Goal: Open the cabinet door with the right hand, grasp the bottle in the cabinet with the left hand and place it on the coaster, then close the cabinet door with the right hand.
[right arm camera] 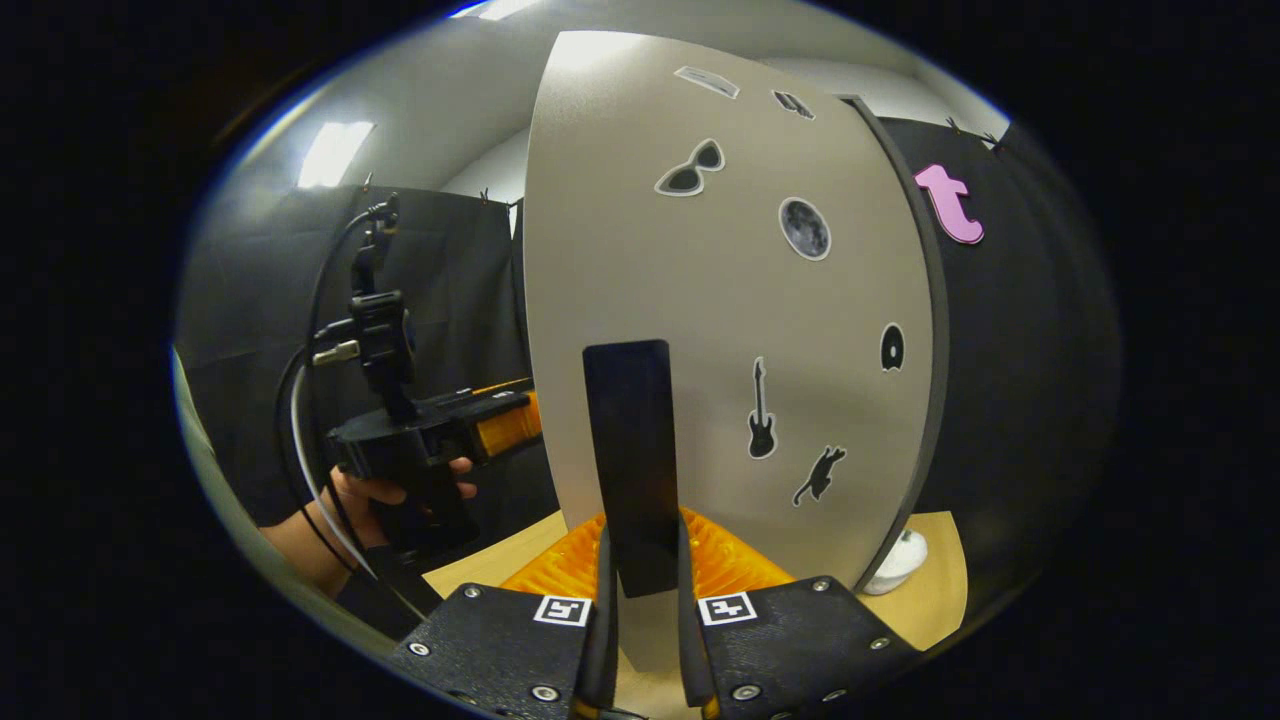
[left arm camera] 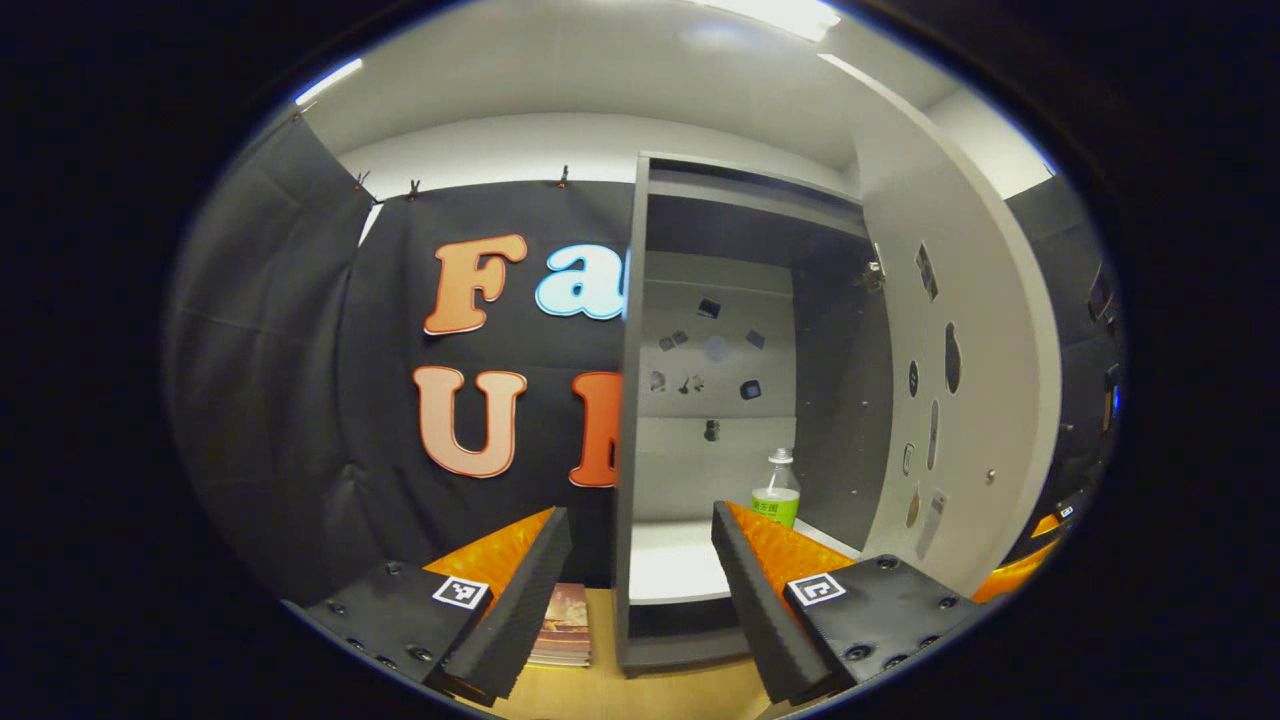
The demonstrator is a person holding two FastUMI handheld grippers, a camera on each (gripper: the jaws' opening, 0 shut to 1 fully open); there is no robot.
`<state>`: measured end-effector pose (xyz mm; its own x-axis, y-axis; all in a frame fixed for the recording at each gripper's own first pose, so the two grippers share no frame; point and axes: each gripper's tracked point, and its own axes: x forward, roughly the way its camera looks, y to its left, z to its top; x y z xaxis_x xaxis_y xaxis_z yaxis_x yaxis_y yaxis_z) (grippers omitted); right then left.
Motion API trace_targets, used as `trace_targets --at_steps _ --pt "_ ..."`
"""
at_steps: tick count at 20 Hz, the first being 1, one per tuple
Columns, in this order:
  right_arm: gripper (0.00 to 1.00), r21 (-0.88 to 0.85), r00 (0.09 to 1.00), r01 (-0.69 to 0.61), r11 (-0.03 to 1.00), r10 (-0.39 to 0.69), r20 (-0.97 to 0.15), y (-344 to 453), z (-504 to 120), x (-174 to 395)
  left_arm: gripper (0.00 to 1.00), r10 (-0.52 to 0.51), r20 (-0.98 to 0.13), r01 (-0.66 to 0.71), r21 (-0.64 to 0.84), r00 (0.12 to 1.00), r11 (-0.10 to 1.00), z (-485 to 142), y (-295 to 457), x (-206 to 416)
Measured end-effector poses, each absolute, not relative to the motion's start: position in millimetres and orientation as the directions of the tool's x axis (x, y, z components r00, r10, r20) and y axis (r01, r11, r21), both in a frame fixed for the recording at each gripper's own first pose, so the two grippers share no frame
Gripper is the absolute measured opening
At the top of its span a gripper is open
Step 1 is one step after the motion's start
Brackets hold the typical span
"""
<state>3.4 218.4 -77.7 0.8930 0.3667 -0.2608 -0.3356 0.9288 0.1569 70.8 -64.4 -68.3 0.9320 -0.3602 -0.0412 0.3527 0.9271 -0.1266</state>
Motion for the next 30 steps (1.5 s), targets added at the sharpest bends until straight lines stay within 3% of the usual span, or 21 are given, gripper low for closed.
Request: trace_targets --at_steps 13,16,17,19,26,27,28,30 --pt "0.22 0.171 0.965 -0.081 0.982 0.12 -0.232 186 -74 3 0.93 -0.564 -0.123 0.546 -0.154 0.816 0.824 -117 -216 99" --pt "0.17 0.123 0.972 -0.018 0.992 0.047 -0.232 167 -74 3 0.93 -0.567 -0.153 0.547 -0.156 0.809 0.823 -131 -239 110" --pt "0.21 0.113 0.973 -0.001 0.994 0.027 -0.228 165 -73 4 0.92 -0.559 -0.164 0.54 -0.148 0.813 0.828 -136 -243 116" --pt "0.16 0.09 0.976 0.025 0.996 -0.005 -0.22 160 -73 8 0.94 -0.542 -0.183 0.525 -0.133 0.821 0.841 -145 -251 126" --pt "0.14 0.058 0.977 0.068 0.996 -0.055 -0.204 149 -69 8 0.93 -0.496 -0.266 0.479 -0.132 0.826 0.868 -184 -280 172" --pt "0.09 0.044 0.977 0.079 0.996 -0.069 -0.201 147 -68 10 0.93 -0.504 -0.28 0.486 -0.137 0.817 0.863 -191 -285 177" --pt "0.15 0.02 0.976 0.096 0.995 -0.09 -0.198 141 -68 13 0.93 -0.498 -0.293 0.481 -0.136 0.816 0.866 -195 -286 183" --pt "0.17 -0.026 0.975 0.119 0.993 -0.122 -0.186 124 -65 11 0.94 -0.489 -0.294 0.473 -0.128 0.821 0.872 -196 -289 195"
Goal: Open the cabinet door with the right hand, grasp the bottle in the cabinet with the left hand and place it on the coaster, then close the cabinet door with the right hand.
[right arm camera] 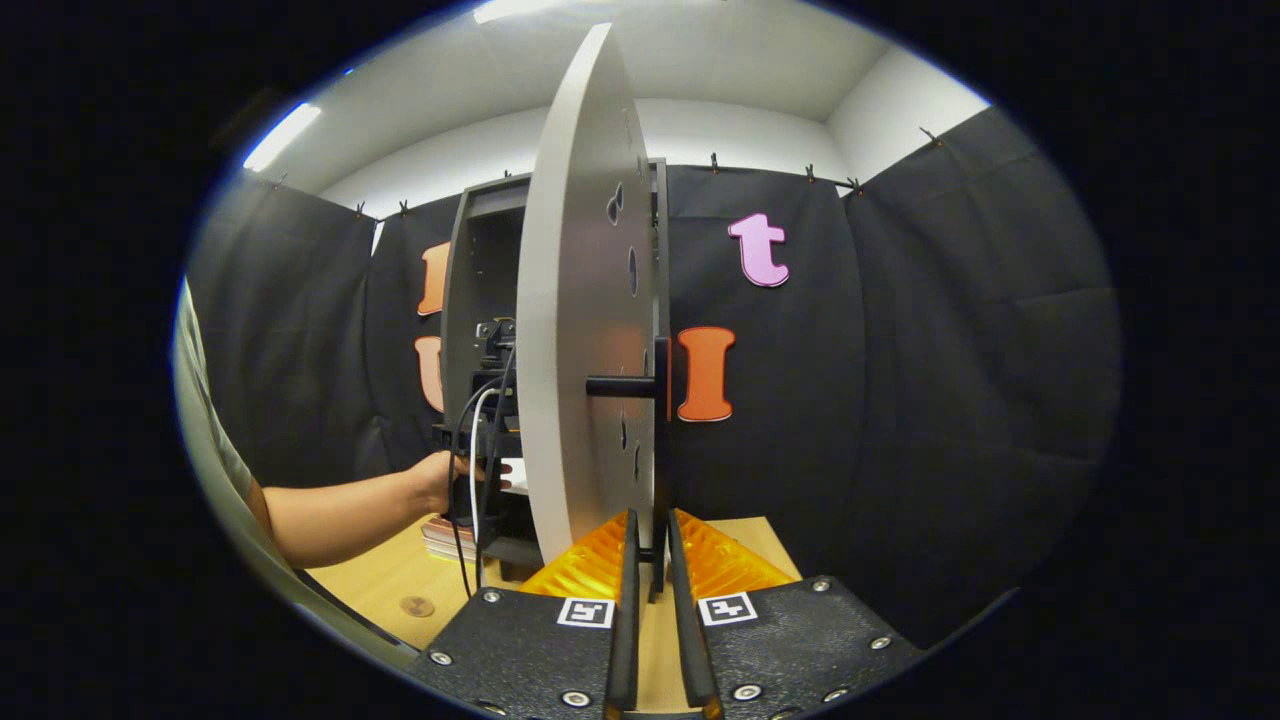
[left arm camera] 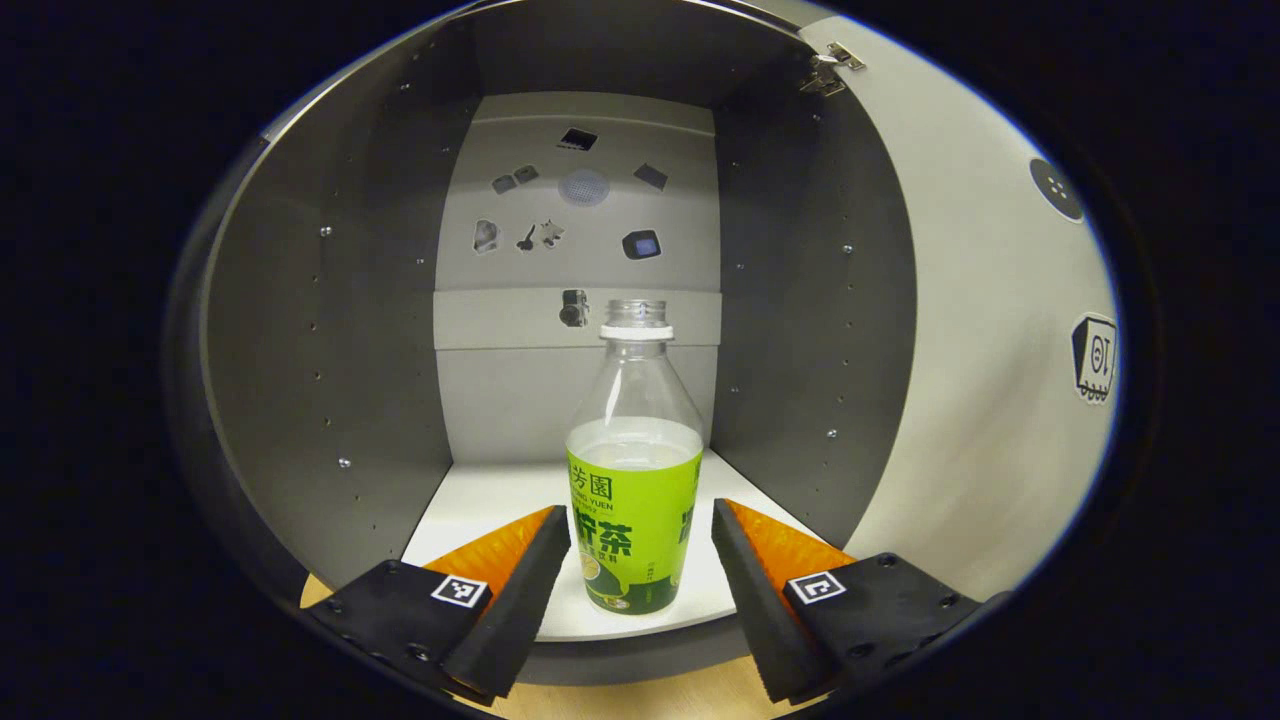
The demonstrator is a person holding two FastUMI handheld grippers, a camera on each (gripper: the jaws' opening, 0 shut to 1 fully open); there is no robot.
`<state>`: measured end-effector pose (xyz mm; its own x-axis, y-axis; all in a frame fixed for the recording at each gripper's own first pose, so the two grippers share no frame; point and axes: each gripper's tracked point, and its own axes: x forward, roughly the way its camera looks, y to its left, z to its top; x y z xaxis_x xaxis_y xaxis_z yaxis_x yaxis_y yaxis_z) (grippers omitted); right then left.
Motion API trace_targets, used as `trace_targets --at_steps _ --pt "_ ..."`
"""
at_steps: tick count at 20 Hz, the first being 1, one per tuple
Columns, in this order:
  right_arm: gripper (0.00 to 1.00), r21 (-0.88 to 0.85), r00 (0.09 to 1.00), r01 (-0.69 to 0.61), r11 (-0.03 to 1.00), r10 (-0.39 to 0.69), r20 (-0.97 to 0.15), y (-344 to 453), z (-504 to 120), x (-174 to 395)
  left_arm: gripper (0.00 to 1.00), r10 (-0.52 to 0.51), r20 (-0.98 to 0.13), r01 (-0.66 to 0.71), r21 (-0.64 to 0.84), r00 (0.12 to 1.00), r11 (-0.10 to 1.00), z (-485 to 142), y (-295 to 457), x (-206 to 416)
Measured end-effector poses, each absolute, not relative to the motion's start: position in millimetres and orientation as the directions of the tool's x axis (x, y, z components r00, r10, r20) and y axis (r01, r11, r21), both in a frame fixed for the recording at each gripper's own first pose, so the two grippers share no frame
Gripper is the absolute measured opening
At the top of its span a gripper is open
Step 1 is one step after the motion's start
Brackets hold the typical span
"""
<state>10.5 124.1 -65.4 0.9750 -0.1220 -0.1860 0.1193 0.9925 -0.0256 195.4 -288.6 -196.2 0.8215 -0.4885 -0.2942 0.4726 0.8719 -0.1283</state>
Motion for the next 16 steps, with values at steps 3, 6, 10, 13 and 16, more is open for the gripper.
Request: trace_targets --at_steps 3,6,10,13,16 --pt "0.17 0.008 0.977 0.108 0.994 -0.105 -0.188 124 -69 1 0.93 -0.481 -0.305 0.474 -0.1 0.822 0.875 -204 -293 210" --pt "0.2 0.011 0.974 0.093 0.996 -0.089 -0.208 126 -76 -1 0.94 -0.484 -0.309 0.483 -0.085 0.819 0.872 -205 -298 220" --pt "0.34 -0.008 0.961 0.119 0.993 -0.117 -0.249 117 -81 -11 0.83 -0.468 -0.318 0.475 -0.06 0.825 0.878 -205 -294 225" --pt "0.5 -0.003 0.961 0.132 0.991 -0.129 -0.247 113 -82 -15 0.8 -0.478 -0.296 0.482 -0.064 0.827 0.874 -195 -292 222" --pt "0.65 -0.005 0.964 0.121 0.993 -0.118 -0.238 110 -81 -15 0.78 -0.47 -0.275 0.475 -0.053 0.839 0.879 -180 -280 205"
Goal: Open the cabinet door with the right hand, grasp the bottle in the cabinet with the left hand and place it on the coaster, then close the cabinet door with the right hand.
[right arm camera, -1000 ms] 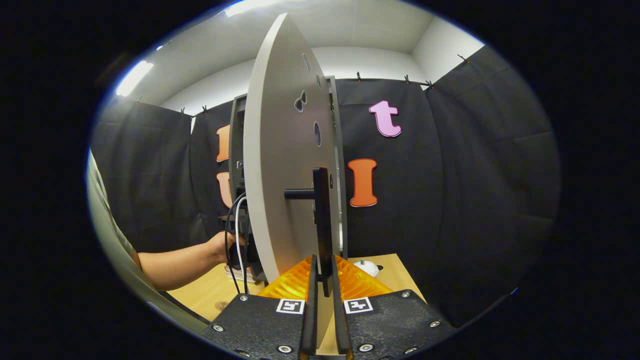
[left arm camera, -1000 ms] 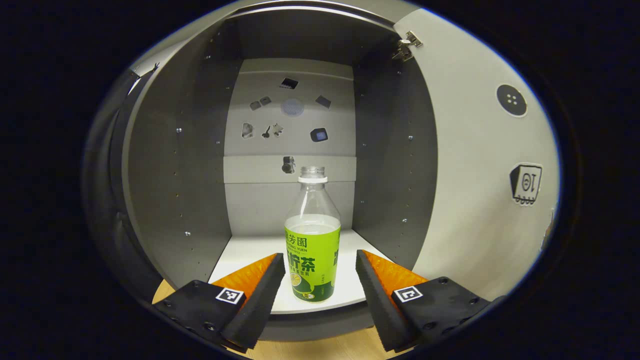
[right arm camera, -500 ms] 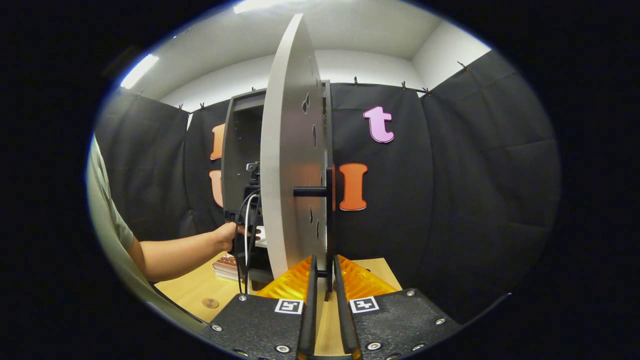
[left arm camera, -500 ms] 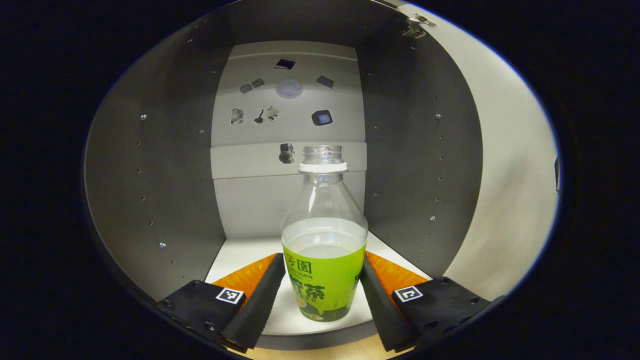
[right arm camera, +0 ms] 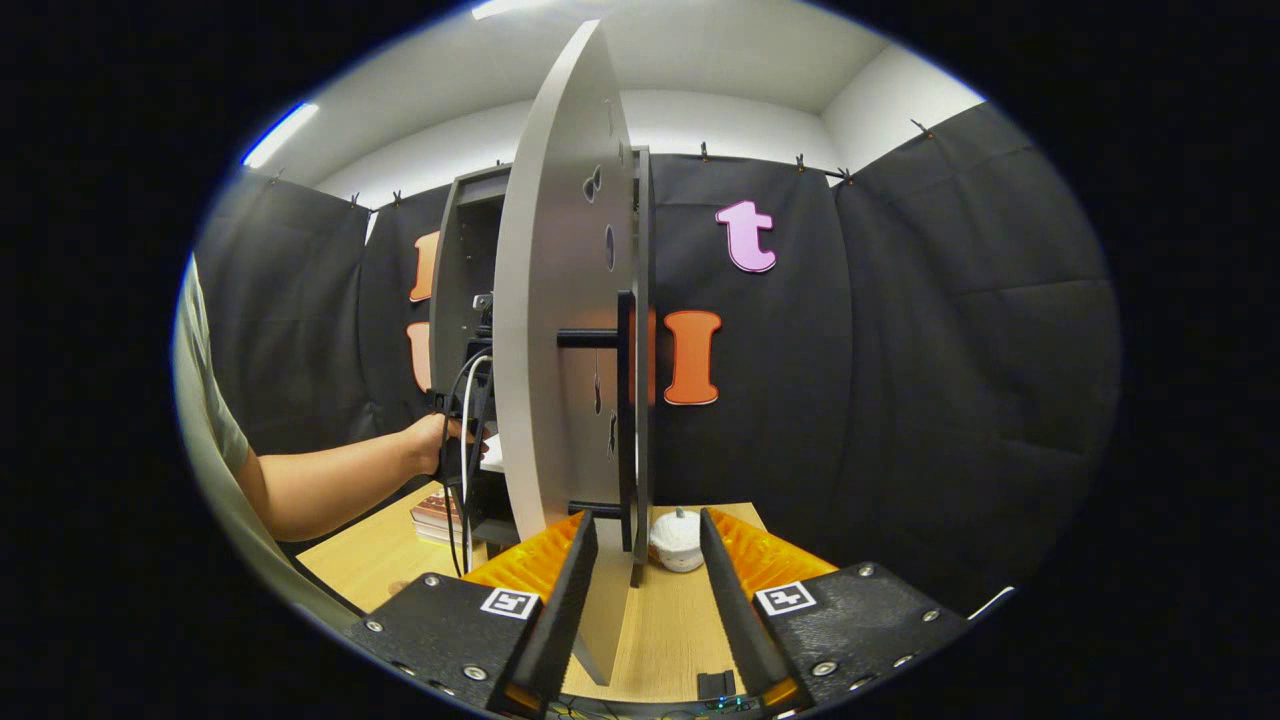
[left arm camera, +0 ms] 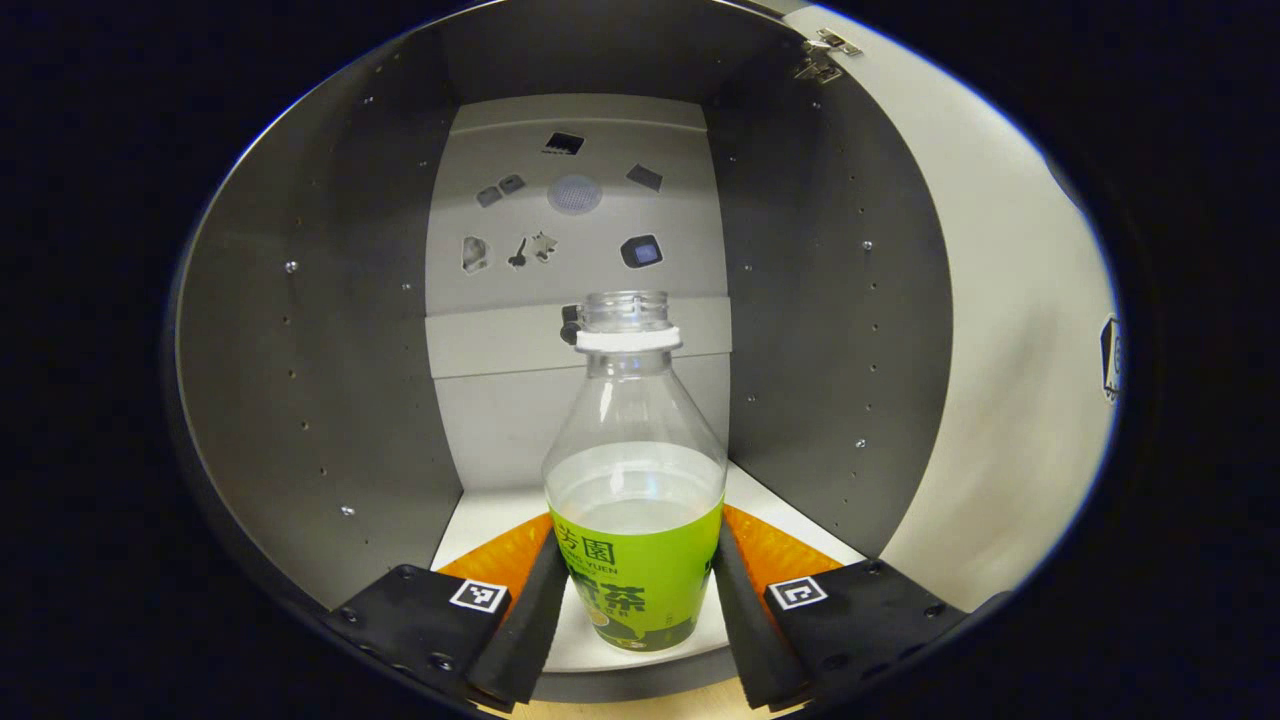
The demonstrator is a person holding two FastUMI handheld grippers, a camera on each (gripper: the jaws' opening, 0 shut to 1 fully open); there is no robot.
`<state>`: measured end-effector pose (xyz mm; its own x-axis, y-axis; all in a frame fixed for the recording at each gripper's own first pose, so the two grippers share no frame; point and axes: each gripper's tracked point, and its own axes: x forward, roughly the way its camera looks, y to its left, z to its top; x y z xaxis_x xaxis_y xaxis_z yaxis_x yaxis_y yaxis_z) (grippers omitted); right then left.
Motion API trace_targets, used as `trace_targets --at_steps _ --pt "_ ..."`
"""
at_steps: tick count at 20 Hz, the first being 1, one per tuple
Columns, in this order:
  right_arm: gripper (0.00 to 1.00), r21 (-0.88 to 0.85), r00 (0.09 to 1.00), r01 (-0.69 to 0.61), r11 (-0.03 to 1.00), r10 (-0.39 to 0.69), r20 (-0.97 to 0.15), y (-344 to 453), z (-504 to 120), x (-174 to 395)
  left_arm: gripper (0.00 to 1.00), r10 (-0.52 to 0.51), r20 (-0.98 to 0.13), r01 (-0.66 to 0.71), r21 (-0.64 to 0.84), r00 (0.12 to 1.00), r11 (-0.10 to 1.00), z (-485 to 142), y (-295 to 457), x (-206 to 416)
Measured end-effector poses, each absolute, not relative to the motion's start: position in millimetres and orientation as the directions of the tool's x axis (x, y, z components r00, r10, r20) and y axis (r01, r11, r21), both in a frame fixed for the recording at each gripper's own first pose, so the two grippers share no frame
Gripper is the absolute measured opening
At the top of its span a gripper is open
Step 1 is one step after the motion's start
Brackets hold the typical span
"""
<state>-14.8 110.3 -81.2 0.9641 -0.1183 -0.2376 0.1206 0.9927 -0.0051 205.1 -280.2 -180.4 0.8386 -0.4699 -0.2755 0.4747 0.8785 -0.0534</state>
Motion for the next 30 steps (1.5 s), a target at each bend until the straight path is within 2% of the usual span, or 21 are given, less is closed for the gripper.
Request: trace_targets --at_steps 6,8,9,10,13,16,22,30 --pt "0.83 0.02 0.973 0.028 0.999 -0.022 -0.231 113 -85 -22 0.8 -0.402 -0.241 0.403 -0.046 0.883 0.914 -157 -237 175" --pt "0.86 0.028 0.975 -0.006 1.0 0.012 -0.22 112 -86 -23 0.8 -0.365 -0.229 0.367 -0.037 0.902 0.93 -152 -218 163" --pt "0.92 0.033 0.976 -0.015 0.999 0.021 -0.217 111 -87 -24 0.8 -0.346 -0.228 0.348 -0.031 0.91 0.937 -150 -209 156" --pt "0.88 0.042 0.978 -0.021 0.999 0.029 -0.208 111 -87 -25 0.8 -0.33 -0.226 0.333 -0.027 0.917 0.943 -148 -200 150" --pt "0.89 0.064 0.984 -0.03 0.997 0.041 -0.175 113 -81 -22 0.8 -0.296 -0.229 0.296 -0.034 0.927 0.954 -150 -173 128" --pt "0.89 0.071 0.992 0.003 0.997 0.006 -0.127 110 -71 -20 0.8 -0.265 -0.233 0.263 -0.04 0.936 0.964 -157 -142 115" --pt "0.89 0.012 0.978 0.174 0.985 -0.171 -0.12 100 -65 -18 0.8 -0.233 -0.192 0.239 0.011 0.953 0.971 -170 -87 100" --pt "0.89 -0.056 0.954 0.28 0.959 -0.284 -0.096 133 -50 -43 0.8 -0.194 -0.187 0.185 -0.062 0.963 0.981 -208 -16 77"
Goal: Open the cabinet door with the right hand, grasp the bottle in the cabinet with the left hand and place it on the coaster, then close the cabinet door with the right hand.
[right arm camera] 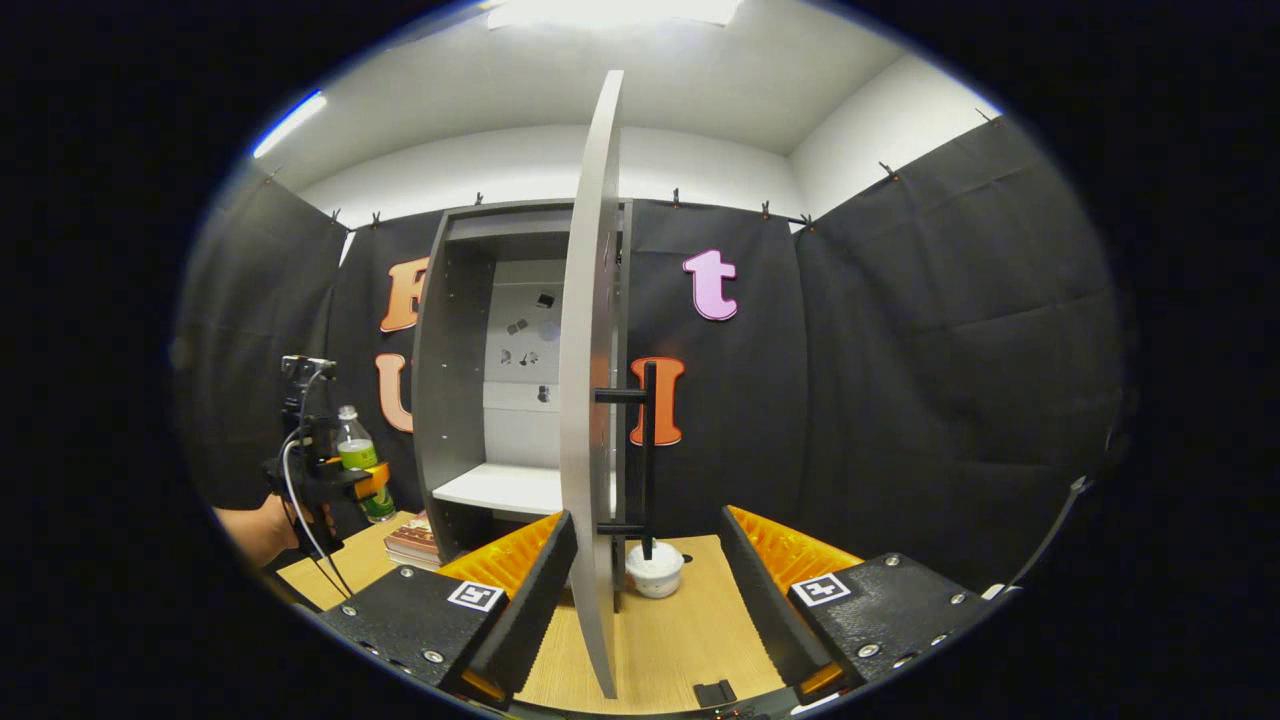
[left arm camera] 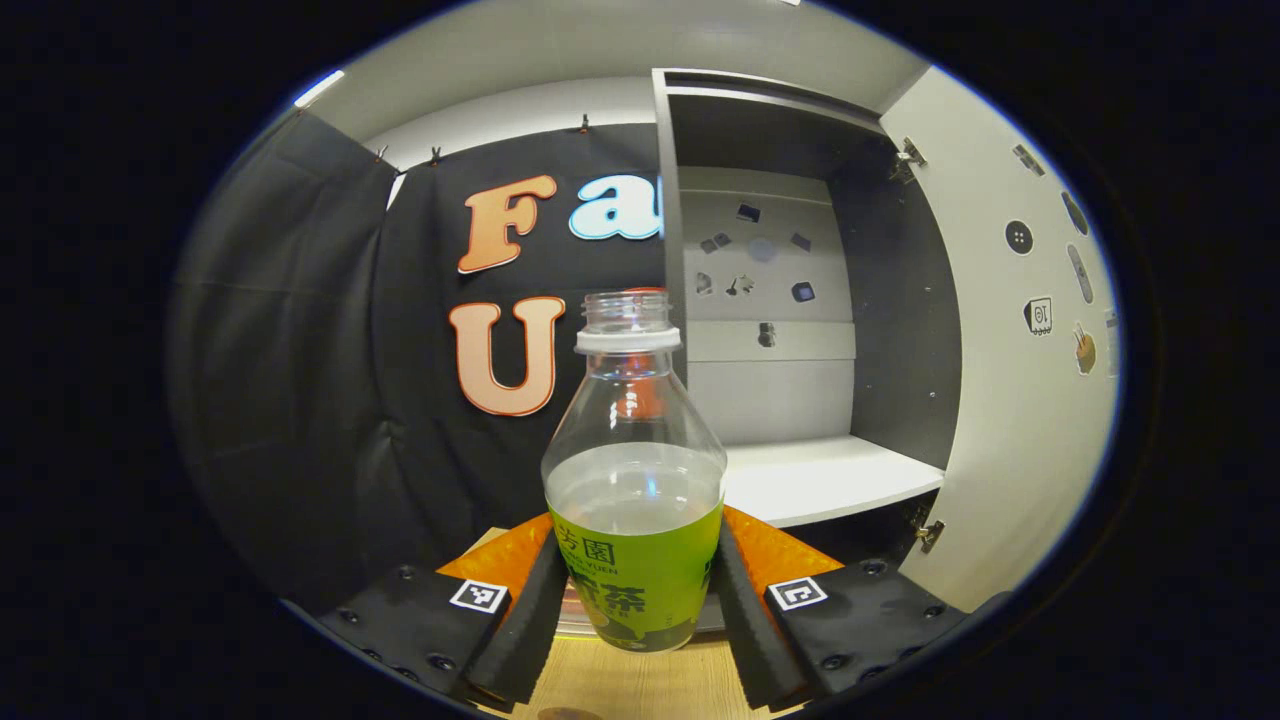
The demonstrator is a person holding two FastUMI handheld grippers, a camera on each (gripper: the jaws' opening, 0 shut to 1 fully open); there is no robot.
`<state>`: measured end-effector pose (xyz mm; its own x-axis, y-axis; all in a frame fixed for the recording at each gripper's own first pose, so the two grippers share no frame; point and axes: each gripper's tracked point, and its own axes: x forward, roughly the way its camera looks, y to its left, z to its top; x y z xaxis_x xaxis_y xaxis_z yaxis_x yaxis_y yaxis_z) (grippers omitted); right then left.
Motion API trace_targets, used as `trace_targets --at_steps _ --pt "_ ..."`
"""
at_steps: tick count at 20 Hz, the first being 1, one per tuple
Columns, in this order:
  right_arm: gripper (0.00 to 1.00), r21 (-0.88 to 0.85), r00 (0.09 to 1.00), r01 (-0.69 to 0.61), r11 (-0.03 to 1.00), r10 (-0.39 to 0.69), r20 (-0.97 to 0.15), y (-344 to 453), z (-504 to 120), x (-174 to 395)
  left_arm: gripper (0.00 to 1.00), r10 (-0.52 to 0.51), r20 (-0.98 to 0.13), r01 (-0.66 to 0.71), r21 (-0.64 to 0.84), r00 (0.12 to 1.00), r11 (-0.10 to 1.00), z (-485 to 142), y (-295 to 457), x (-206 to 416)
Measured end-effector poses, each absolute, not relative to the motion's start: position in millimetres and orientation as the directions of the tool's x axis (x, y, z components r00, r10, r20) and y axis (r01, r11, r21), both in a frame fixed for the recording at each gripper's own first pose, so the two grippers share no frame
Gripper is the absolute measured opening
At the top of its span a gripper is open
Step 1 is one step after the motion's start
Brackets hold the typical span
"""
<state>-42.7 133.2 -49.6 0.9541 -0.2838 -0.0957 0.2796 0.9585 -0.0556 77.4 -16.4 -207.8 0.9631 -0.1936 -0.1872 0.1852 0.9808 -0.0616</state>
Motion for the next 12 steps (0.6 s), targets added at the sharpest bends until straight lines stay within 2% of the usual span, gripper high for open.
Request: trace_targets --at_steps 7,12 --pt "0.89 -0.046 0.937 0.34 0.939 -0.343 -0.072 134 -37 -33 0.8 -0.169 -0.203 0.167 -0.028 0.964 0.986 -254 28 51" --pt "0.89 -0.003 0.922 0.386 0.922 -0.386 -0.004 132 -14 -41 0.8 -0.146 -0.225 0.149 -0.003 0.963 0.989 -299 46 32"
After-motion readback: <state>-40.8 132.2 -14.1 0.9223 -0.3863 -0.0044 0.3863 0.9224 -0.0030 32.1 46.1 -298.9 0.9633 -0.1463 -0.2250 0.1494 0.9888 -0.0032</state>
